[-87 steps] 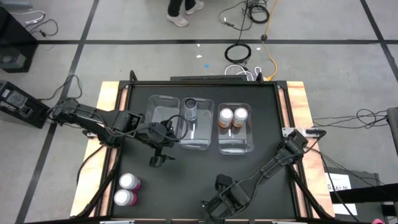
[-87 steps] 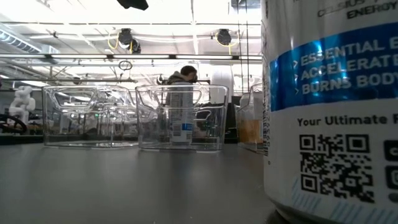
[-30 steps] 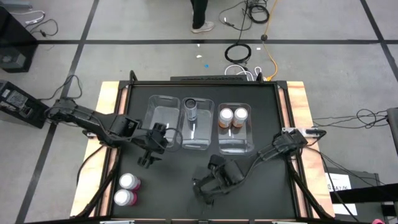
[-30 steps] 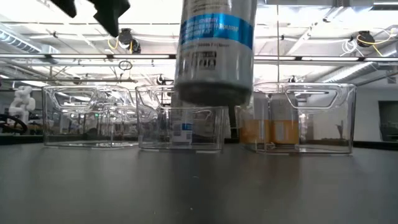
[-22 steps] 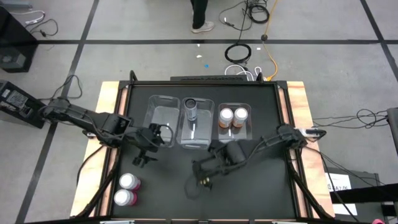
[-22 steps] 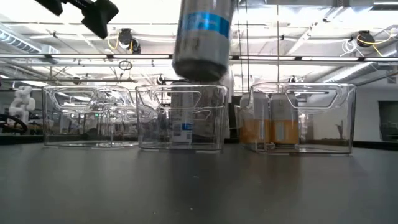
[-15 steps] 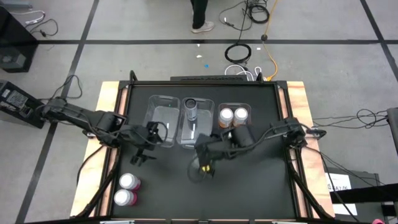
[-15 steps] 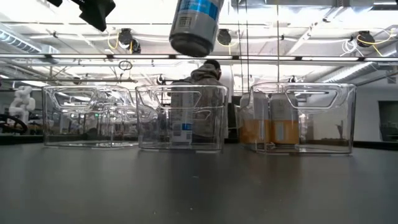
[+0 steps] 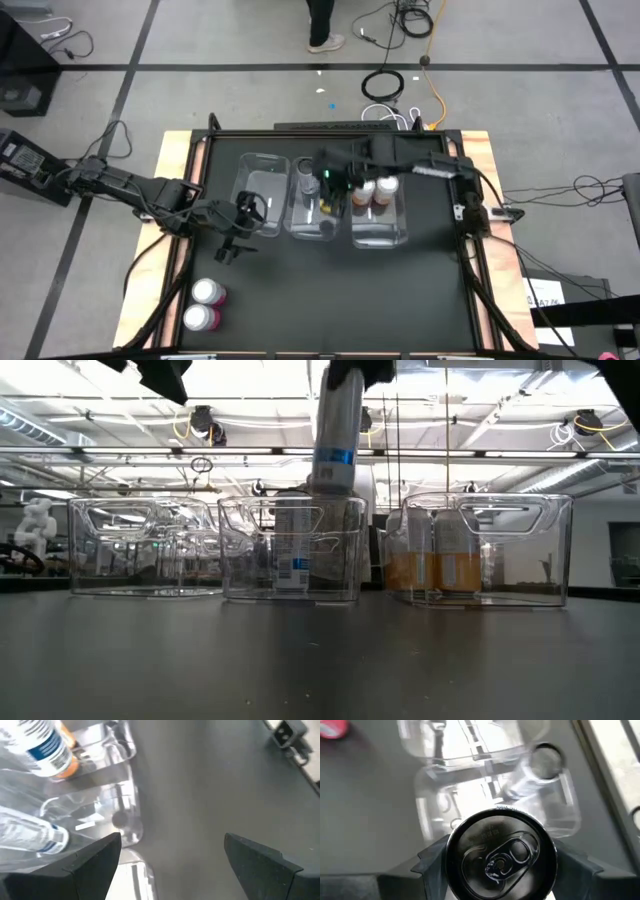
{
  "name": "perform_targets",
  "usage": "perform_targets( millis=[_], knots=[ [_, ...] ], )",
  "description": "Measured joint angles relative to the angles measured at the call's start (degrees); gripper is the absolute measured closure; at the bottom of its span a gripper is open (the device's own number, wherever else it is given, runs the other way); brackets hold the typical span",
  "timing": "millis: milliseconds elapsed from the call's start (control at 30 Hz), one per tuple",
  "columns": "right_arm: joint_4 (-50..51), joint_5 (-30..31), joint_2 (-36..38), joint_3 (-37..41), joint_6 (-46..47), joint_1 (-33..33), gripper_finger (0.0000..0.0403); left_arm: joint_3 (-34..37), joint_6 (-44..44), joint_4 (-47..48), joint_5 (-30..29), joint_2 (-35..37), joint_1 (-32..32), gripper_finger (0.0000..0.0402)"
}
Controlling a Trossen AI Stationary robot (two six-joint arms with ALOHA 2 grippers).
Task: Sort soda cans
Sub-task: Put the white-blue soda can into the middle transparent bin
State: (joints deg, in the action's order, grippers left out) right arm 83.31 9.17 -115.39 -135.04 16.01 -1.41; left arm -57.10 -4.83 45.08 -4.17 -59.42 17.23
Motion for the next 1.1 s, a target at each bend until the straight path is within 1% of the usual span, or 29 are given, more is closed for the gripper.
perform_targets(
  millis=[133, 233, 333, 533, 633, 800, 900, 1033, 1100],
  knots=[
    [-0.64, -1.08, -0.40, 0.00, -5.73, -4.92, 0.0151, 0.00, -0.01, -0.87, -2.78, 0.00, -0.02, 0.0039],
    [-0.89, -4.32, -1.58, 0.00, -9.45, -7.41, 0.0151, 0.00, 0.02, -1.57, -4.96, -0.02, -0.04, 0.0039],
    [-1.11, -6.84, -3.17, 0.03, -12.59, -8.91, 0.0151, 0.00, 0.05, -1.68, -6.23, -0.02, -0.04, 0.0039],
    [-1.01, -8.00, -6.73, 0.04, -17.91, -10.57, 0.0151, 0.00, 1.78, -1.68, -7.28, -0.02, -0.28, 0.0039],
    [-1.73, -7.96, -8.44, 0.07, -19.63, -11.48, 0.0151, 0.00, 3.01, -1.68, -7.60, -0.02, -0.39, 0.0039],
    [-2.54, -8.26, -9.18, 0.29, -21.21, -13.27, 0.0151, 0.00, 3.50, -1.66, -7.83, -0.02, -0.39, 0.0039],
    [-5.16, -9.35, -8.98, 2.69, -21.46, -13.99, 0.0151, 0.00, 4.43, -1.62, -7.93, -0.03, -0.39, 0.0039],
    [-5.82, -9.69, -8.98, 5.97, -22.46, -14.30, 0.0151, 0.00, 4.49, -1.53, -7.95, -0.04, -0.39, 0.0039],
    [-8.15, -10.29, -8.96, 7.84, -22.73, -14.32, 0.0151, 0.00, 4.49, -1.53, -7.97, -0.04, -0.39, 0.0039]
  ],
)
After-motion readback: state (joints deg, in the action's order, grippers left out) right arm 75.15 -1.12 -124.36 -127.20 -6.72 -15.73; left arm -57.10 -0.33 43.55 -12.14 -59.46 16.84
